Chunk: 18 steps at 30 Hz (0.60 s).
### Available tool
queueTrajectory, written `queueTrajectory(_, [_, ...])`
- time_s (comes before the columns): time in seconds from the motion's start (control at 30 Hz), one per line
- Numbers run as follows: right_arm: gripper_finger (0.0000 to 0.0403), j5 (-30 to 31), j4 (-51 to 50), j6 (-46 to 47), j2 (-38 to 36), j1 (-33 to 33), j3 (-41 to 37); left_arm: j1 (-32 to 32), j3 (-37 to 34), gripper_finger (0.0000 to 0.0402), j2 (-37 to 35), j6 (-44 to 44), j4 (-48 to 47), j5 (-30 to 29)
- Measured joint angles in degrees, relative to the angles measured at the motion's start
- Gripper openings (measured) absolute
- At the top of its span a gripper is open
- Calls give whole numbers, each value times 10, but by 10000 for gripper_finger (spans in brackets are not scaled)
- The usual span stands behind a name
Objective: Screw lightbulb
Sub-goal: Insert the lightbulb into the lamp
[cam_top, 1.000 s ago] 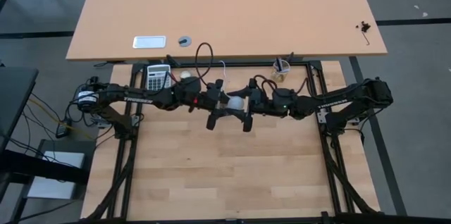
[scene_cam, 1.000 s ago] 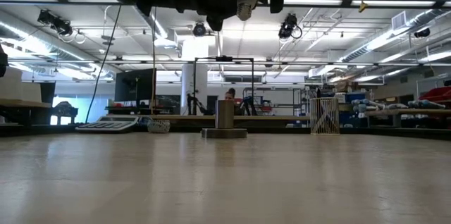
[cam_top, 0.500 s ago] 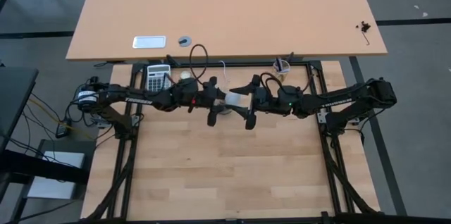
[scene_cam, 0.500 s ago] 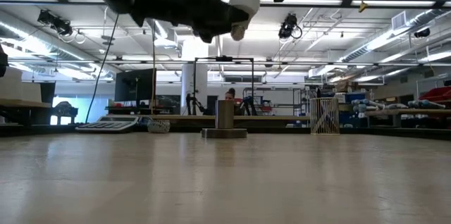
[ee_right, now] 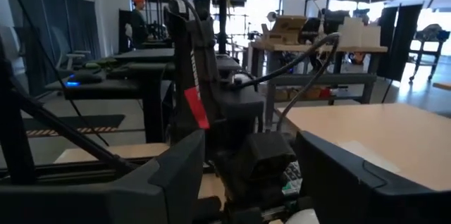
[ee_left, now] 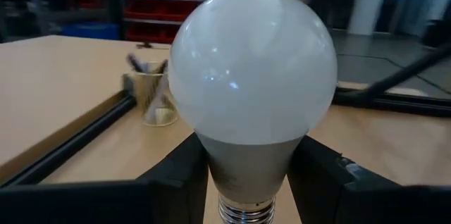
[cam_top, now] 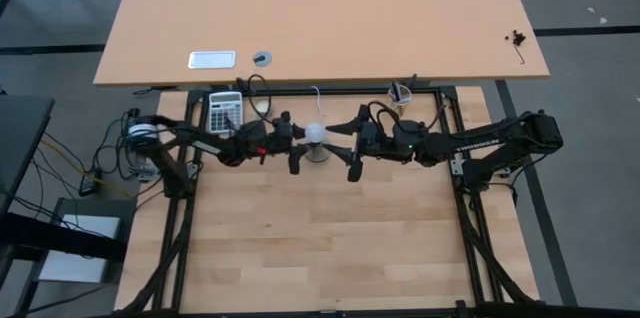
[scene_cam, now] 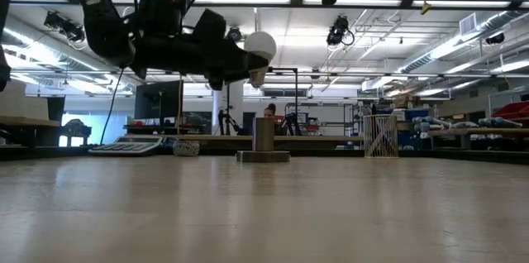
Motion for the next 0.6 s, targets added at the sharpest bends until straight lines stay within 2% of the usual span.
queueTrajectory(0.13, [216,0,-9,11,0,-5,0,1,5,156,58,0,58,-42])
queueTrajectory(0.37, [206,1,-22,12,0,-5,0,13,19,156,135,-13,114,-65])
queueTrajectory(0.6, [203,1,-25,10,0,-7,0,17,21,156,172,-16,146,-71])
